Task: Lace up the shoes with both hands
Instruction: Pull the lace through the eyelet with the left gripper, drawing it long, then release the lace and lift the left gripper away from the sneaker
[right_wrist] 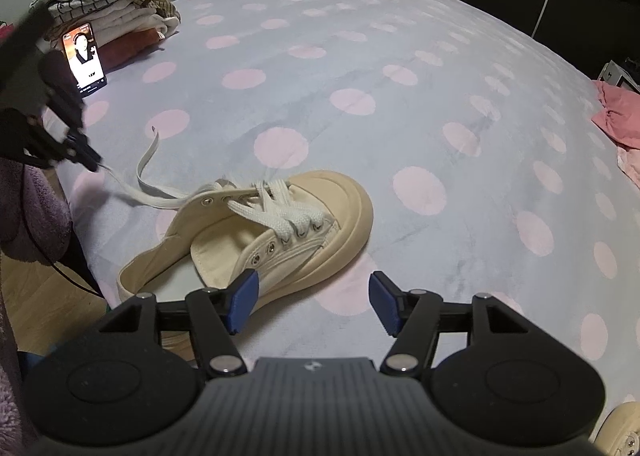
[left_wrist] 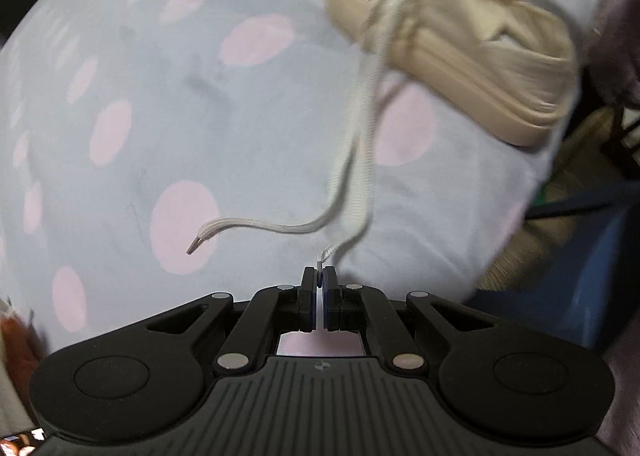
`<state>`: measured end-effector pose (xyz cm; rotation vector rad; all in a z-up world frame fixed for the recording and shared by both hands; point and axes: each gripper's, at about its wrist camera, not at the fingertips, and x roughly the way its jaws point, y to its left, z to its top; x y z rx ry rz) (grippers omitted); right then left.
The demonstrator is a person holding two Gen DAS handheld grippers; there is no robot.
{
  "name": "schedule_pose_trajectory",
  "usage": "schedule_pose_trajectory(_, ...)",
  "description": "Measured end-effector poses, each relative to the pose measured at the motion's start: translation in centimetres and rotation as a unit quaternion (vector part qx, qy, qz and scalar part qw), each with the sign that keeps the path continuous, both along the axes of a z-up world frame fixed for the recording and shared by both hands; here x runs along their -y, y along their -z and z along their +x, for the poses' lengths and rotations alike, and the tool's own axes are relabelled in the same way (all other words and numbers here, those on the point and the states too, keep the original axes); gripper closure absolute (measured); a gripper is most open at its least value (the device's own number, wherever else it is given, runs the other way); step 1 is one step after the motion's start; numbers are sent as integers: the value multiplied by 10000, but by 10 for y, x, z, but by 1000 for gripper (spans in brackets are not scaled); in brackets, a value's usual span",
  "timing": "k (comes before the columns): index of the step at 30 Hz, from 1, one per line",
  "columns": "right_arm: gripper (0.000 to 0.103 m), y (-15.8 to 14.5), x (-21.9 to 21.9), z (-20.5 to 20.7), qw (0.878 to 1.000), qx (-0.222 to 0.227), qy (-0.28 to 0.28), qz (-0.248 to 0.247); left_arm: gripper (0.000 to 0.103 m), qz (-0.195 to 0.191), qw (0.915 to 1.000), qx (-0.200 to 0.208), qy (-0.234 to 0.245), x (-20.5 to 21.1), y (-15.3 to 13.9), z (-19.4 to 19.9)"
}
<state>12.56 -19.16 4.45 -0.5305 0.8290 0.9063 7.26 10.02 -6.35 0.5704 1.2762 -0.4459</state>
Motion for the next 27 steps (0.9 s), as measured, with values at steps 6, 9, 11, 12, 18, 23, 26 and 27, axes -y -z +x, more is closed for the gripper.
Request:
schedule_pose_trajectory(6,37,8,-4,6,9999,-69,-8,-121,97,-43,9970,-38,-777,-25,18,16)
schedule_pose_trajectory(9,37,11,-7,9,9998,-85,-34,-180,93,-212,9919,10,-1254,-40,18,22)
schedule_pose_trajectory(11,36,13,-9,11,9997,-103,-39,-203,93,-369,9867,63,-1583,-51,15,25)
schedule_pose_trajectory(12,36,14,-10,12,9997,-112,-40,-214,93,-451,9833,102,-1759,-57,13,26)
schedule_pose_trajectory(18,36,18,-15,17,9995,-114,-69,-278,92,-1375,9456,165,-2944,-91,3,28)
schedule_pose_trajectory(23,36,20,-18,19,9994,-74,-47,-344,92,-2130,9007,122,-3786,-113,0,28)
schedule_pose_trajectory(26,36,20,-19,20,9994,-74,-54,-324,90,-2184,8873,61,-4062,-118,2,29)
schedule_pose_trajectory(27,36,21,-19,20,9994,-63,-57,-328,89,-2180,8837,39,-4141,-118,4,29)
